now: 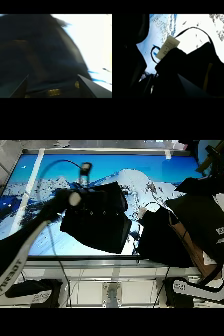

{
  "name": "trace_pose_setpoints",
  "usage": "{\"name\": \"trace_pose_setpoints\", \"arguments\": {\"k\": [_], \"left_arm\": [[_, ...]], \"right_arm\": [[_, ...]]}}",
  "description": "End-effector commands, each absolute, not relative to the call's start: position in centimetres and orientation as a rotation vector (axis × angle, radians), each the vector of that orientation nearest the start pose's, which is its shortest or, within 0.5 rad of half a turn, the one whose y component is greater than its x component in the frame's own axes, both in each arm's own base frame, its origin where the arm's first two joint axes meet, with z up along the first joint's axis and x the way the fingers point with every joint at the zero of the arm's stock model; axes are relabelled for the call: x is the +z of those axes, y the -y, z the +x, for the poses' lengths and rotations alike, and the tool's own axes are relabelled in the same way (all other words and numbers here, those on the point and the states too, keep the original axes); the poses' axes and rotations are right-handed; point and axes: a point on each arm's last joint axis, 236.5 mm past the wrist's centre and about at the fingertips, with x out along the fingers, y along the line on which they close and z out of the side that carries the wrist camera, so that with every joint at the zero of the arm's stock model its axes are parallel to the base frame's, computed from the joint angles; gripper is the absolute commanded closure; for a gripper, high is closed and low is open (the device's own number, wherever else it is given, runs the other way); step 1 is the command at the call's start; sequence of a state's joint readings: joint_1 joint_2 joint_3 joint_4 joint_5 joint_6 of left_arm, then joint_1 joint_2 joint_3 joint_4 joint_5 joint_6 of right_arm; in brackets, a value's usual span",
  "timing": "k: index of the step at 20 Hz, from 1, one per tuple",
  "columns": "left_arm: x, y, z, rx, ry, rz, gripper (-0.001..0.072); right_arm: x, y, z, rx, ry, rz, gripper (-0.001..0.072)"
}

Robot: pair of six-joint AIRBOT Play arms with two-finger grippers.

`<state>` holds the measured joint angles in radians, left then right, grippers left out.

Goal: Fold the clothes and pants, and hang the long-sleeved shirts on hangers.

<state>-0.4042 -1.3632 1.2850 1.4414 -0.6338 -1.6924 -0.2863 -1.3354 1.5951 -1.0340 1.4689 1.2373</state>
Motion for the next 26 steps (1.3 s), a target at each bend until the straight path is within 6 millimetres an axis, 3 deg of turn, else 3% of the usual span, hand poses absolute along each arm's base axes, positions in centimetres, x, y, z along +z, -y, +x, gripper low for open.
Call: {"name": "trace_pose_setpoints", "arguments": {"k": [1, 3, 5, 7, 9, 12, 16, 21, 22, 26], "left_arm": [[11.2, 6.8, 43.2, -0.089, -0.887, -0.042, 0.0028], [9.5, -0.1, 38.4, 0.067, -0.977, -0.094, 0.0028], [5.8, -3.9, 32.8, 0.187, -1.043, -0.236, 0.0028], [1.8, -4.8, 28.4, 0.255, -1.092, -0.436, 0.0028], [-1.2, -3.7, 26.7, 0.253, -1.105, -0.679, 0.0028], [-3.1, -1.4, 28.3, 0.143, -1.044, -0.913, 0.0028], [-5.1, 1.1, 31.4, 0.044, -1.038, -1.059, 0.0029], [-10.2, 2.2, 31.3, 0.086, -1.167, -1.117, 0.0048], [-10.7, 2.2, 31.3, 0.085, -1.171, -1.112, 0.0099], [-9.7, 2.5, 34.0, 0.046, -1.052, -1.141, 0.0128]], "right_arm": [[14.7, -2.0, 40.6, 0.43, -1.088, 0.29, 0.0358], [13.3, -4.0, 39.0, 0.508, -1.147, 0.37, 0.0358], [11.4, -5.9, 36.8, 0.573, -1.195, 0.452, 0.0359], [9.7, -7.5, 34.7, 0.617, -1.219, 0.518, 0.0358], [8.5, -8.6, 33.2, 0.634, -1.208, 0.566, 0.0359], [6.8, -9.7, 30.5, 0.631, -1.211, 0.598, 0.0358], [6.3, -10.8, 27.9, 0.65, -1.198, 0.611, 0.0359], [7.3, -11.0, 27.4, 0.654, -1.161, 0.583, 0.036], [7.3, -11.0, 27.4, 0.654, -1.159, 0.583, 0.036], [7.3, -10.6, 28.2, 0.627, -1.131, 0.582, 0.0376]]}}
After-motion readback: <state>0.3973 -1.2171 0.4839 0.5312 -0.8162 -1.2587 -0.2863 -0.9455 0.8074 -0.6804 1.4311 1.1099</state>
